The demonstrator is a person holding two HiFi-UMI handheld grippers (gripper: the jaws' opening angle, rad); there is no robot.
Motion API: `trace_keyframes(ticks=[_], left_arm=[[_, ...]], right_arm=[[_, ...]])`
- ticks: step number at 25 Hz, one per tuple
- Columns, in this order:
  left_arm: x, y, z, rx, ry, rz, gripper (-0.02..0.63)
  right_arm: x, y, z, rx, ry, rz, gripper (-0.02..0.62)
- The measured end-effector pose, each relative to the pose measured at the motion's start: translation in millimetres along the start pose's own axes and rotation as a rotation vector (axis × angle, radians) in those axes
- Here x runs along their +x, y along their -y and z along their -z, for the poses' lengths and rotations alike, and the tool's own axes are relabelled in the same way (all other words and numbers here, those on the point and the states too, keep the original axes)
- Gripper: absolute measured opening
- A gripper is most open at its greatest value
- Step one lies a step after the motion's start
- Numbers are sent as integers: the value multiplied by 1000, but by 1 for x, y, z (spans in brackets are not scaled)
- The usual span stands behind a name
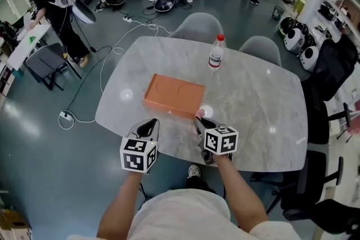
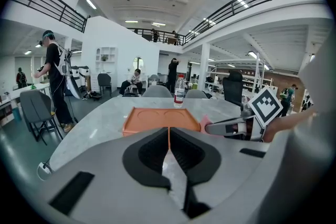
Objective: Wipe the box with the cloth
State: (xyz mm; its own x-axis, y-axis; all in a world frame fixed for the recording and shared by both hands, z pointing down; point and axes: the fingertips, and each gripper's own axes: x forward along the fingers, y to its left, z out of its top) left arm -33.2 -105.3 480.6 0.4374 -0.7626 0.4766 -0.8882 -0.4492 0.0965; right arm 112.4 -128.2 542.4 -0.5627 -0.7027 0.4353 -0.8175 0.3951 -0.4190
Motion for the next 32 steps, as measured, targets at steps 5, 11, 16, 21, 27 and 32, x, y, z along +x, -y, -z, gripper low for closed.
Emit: trace_keyframes(ticks=[5, 11, 16, 21, 27, 32], left_arm=[[-9, 0, 3, 5, 3, 26, 15], [-17, -6, -2, 29, 12, 57, 16], [-15, -7, -8, 36, 19, 71, 17], [-3, -12, -14, 30, 20, 73, 16], [21, -25, -27, 27, 11, 55, 17], [44, -48, -46, 3, 22, 21, 17]], right_arm=[[-12, -1, 1, -6, 14, 39, 18], [-32, 5, -6, -49, 15, 105, 18], [-49, 13, -27, -93, 31, 141, 18], [-52, 18, -63, -147, 54, 140, 18], [-34, 20, -114, -239, 62, 85, 18], [-3, 20, -155, -318, 46, 22, 18]])
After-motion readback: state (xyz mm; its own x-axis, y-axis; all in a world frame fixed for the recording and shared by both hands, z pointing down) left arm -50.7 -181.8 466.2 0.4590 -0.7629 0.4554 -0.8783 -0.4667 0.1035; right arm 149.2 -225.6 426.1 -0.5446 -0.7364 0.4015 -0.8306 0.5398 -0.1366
